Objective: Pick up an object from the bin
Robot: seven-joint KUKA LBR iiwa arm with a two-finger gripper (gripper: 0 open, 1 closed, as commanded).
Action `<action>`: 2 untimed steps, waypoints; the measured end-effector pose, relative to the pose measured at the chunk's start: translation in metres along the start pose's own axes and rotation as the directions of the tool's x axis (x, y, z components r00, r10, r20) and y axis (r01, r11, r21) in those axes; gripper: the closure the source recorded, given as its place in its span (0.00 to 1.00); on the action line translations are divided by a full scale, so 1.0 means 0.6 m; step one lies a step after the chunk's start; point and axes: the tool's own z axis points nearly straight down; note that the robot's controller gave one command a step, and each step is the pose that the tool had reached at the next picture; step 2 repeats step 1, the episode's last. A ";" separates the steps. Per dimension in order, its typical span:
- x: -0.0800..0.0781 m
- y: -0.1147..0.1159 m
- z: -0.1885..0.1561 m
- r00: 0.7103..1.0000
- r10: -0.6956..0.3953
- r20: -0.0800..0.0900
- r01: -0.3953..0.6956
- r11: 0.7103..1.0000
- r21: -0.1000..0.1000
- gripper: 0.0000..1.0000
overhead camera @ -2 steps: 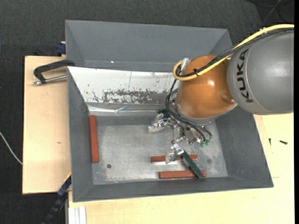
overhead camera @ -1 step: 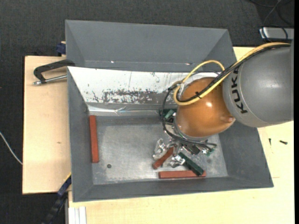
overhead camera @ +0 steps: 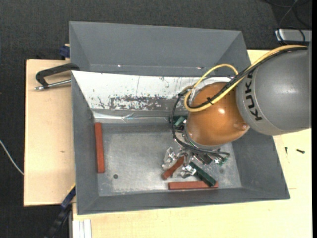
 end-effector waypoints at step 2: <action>0.017 -0.019 -0.343 0.999 -0.032 0.010 0.032 0.999 0.009 1.00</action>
Offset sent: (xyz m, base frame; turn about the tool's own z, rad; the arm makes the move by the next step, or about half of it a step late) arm 0.0000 0.0000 0.0000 0.0000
